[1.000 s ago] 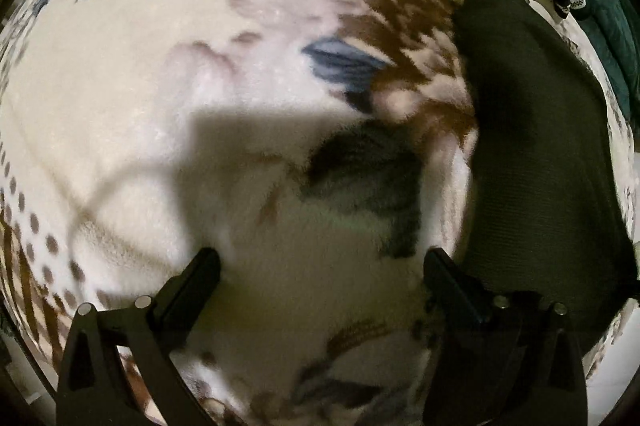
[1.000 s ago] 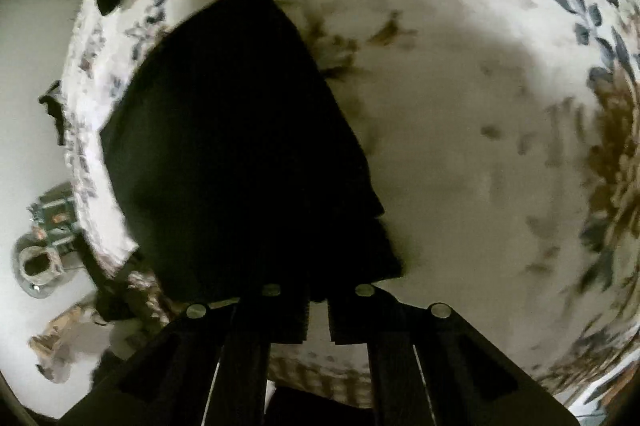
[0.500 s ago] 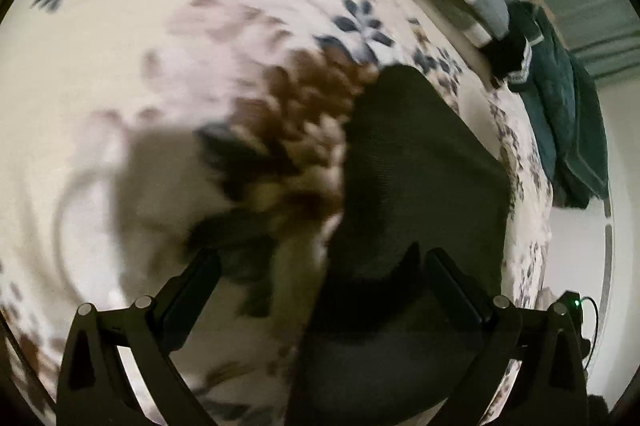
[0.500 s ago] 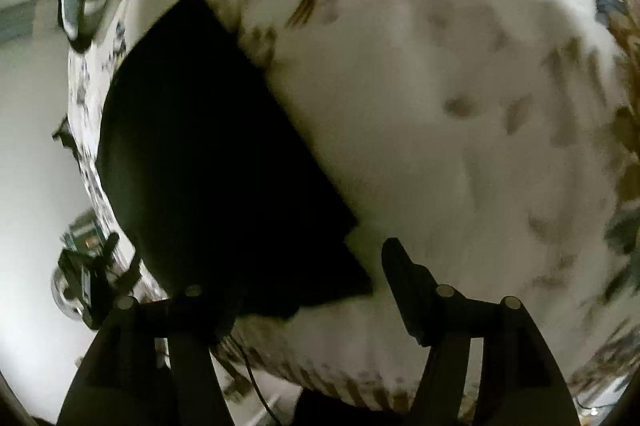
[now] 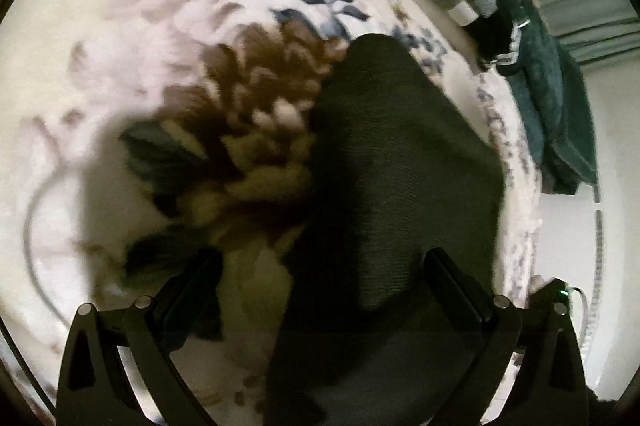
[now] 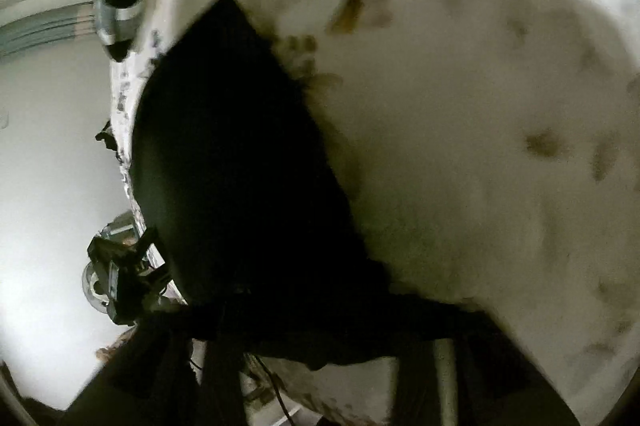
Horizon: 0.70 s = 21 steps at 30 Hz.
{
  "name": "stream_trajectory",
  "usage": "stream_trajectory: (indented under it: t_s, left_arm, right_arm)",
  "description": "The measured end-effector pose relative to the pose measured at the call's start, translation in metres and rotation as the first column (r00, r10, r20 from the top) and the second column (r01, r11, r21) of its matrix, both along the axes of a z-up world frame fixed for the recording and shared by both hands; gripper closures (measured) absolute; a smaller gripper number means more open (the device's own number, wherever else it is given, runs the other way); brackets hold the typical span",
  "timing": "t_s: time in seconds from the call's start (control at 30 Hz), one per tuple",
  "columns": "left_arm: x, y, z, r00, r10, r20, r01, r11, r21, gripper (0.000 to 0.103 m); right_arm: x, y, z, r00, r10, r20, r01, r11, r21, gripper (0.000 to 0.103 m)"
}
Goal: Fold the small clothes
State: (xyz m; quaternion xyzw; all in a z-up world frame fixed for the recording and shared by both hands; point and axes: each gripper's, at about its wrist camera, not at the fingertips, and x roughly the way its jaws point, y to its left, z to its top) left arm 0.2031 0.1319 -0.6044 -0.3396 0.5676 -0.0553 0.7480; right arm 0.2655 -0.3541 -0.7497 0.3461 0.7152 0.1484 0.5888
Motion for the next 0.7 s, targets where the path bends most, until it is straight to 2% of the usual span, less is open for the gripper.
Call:
stream_trajectory:
  t_s: [0.1, 0.17, 0.3, 0.33, 0.37, 0.4, 0.43, 0.47, 0.57, 0.7]
  left_arm:
    - [0.006, -0.006, -0.006, 1.0, -0.012, 0.026, 0.014, 0.998, -0.056, 0.0]
    - [0.012, -0.012, -0.011, 0.999, -0.02, 0.032, 0.022, 0.997, -0.074, 0.0]
    - [0.02, -0.019, -0.005, 0.995, -0.017, 0.101, 0.027, 0.995, -0.094, 0.0]
    - [0.021, -0.021, -0.001, 0.992, -0.01, 0.122, 0.022, 0.995, -0.101, 0.007]
    - [0.023, -0.022, 0.002, 0.992, -0.007, 0.129, 0.02, 0.995, -0.099, 0.024]
    - [0.025, -0.023, 0.005, 0.992, -0.008, 0.126, 0.018, 0.997, -0.081, 0.038]
    - [0.028, -0.023, 0.007, 0.994, -0.01, 0.112, 0.016, 0.998, -0.058, 0.073]
    - [0.03, -0.02, 0.009, 0.995, -0.004, 0.105, 0.011, 0.998, -0.059, 0.078]
    - [0.032, -0.012, 0.018, 0.996, 0.02, 0.09, -0.012, 0.996, -0.085, 0.083]
    - [0.042, -0.017, 0.045, 0.994, -0.05, 0.092, 0.055, 0.997, -0.047, 0.084]
  right_arm:
    - [0.011, -0.004, -0.012, 1.0, 0.019, 0.002, -0.019, 0.994, 0.11, 0.038]
    - [0.02, 0.01, -0.025, 0.999, 0.034, 0.0, -0.033, 0.971, 0.236, 0.038]
    - [0.032, 0.041, -0.038, 0.997, 0.08, -0.001, -0.075, 0.94, 0.332, 0.037]
    - [0.035, 0.046, -0.036, 0.996, 0.089, 0.01, -0.087, 0.939, 0.333, 0.042]
    - [0.035, 0.048, -0.033, 0.996, 0.087, 0.017, -0.088, 0.94, 0.33, 0.051]
    - [0.034, 0.048, -0.031, 0.997, 0.079, 0.016, -0.08, 0.942, 0.325, 0.073]
    - [0.032, 0.048, -0.03, 0.998, 0.069, 0.008, -0.068, 0.946, 0.318, 0.077]
    - [0.031, 0.048, -0.026, 0.999, 0.05, 0.014, -0.051, 0.949, 0.313, 0.079]
    - [0.029, 0.051, -0.005, 0.997, 0.046, 0.058, -0.06, 0.962, 0.267, 0.082]
    - [0.028, 0.055, 0.03, 0.994, 0.025, 0.102, -0.05, 0.967, 0.251, 0.083]
